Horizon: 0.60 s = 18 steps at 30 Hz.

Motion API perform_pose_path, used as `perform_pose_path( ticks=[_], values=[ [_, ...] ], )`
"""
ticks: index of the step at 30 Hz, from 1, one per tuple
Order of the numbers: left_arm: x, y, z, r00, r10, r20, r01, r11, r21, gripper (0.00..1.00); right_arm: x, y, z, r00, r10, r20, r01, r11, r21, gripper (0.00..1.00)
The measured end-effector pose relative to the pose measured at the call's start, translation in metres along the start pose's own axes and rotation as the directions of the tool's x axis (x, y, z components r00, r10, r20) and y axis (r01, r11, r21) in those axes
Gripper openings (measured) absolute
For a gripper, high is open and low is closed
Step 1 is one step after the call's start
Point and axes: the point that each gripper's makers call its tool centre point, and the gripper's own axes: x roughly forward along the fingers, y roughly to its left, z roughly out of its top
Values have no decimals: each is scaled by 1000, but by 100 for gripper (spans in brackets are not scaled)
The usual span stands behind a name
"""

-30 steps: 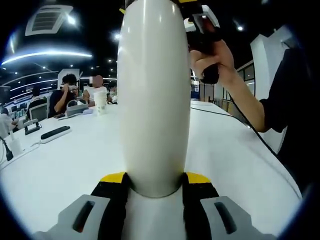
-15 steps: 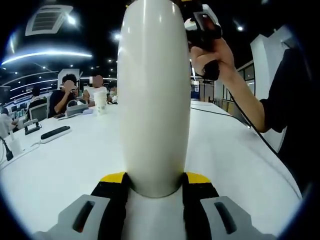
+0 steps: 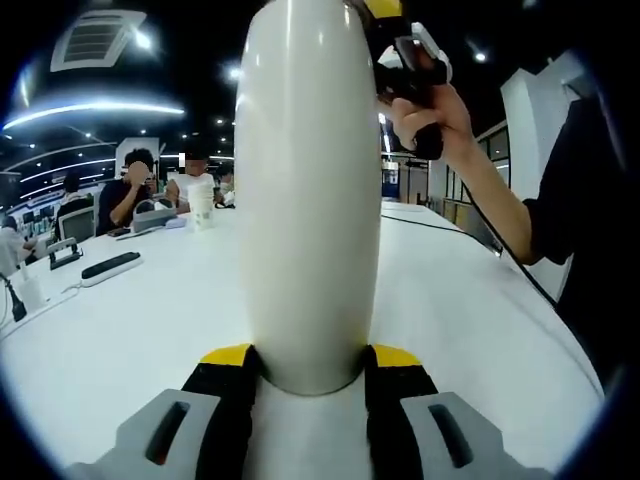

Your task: Grasp the water cup twist off the cup lid place the cup lid on the table

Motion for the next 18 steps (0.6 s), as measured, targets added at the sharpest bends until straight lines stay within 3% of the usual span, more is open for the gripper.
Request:
perform_pose_path(
  ticks=[18],
  values=[
    [0, 2, 1, 1000, 3, -1, -3, 1000, -1, 44, -48, -20, -12, 994, -104, -36, 103, 994, -21, 47]
  ],
)
